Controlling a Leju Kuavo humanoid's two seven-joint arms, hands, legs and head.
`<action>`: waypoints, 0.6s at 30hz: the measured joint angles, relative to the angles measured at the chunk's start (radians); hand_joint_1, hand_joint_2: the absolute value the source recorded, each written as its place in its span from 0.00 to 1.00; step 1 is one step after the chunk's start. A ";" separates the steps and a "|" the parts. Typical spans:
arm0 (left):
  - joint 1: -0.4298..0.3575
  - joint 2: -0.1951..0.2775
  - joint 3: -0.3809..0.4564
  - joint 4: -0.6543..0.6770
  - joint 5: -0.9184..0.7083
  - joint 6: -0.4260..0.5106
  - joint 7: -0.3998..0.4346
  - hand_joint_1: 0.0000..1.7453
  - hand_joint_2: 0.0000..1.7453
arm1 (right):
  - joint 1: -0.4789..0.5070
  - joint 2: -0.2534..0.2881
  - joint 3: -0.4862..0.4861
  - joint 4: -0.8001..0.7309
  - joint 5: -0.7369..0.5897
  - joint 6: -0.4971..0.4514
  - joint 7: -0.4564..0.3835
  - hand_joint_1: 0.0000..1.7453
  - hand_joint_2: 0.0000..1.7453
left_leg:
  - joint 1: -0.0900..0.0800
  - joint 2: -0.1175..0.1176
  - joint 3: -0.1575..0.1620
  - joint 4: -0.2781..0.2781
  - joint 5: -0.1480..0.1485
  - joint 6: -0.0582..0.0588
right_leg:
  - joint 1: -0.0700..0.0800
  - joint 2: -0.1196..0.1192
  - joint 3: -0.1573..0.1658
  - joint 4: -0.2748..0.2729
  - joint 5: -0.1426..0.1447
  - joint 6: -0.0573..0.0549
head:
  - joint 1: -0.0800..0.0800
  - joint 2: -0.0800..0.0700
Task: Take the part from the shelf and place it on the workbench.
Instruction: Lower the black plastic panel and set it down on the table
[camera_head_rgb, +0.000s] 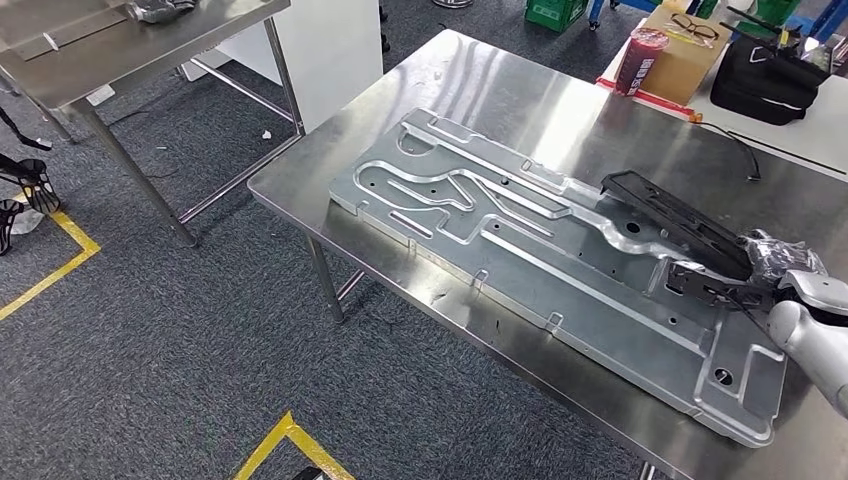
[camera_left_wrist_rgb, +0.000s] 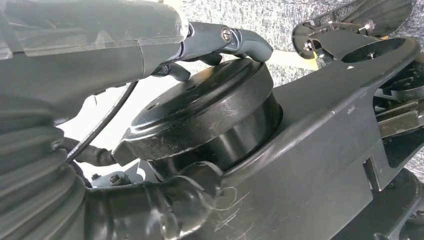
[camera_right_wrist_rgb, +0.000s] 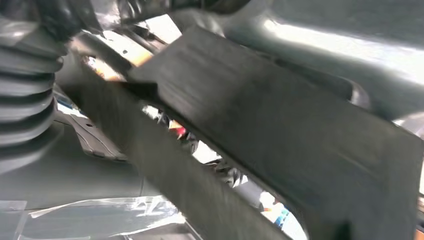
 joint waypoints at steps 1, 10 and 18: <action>0.000 0.000 0.000 0.000 0.001 0.000 0.001 0.00 0.00 | 0.001 0.001 -0.006 0.003 0.000 0.001 -0.002 0.00 0.00 | 0.000 0.000 0.000 0.000 0.000 0.000 | 0.000 0.000 0.000 0.000 0.000 0.000 | 0.000 0.000; -0.003 0.000 0.001 0.000 0.002 -0.003 0.008 0.00 0.00 | -0.008 0.021 -0.038 0.011 0.012 0.001 -0.031 0.00 0.00 | 0.000 0.001 0.001 0.000 0.000 0.000 | 0.000 0.001 0.000 0.001 0.000 0.000 | 0.000 0.000; -0.005 0.000 0.001 0.000 0.002 -0.004 0.011 0.00 0.00 | -0.018 0.047 -0.042 0.002 0.031 -0.030 -0.059 0.00 0.00 | 0.000 0.001 0.002 0.000 0.000 0.000 | 0.000 0.001 0.001 0.001 0.000 0.000 | 0.000 0.000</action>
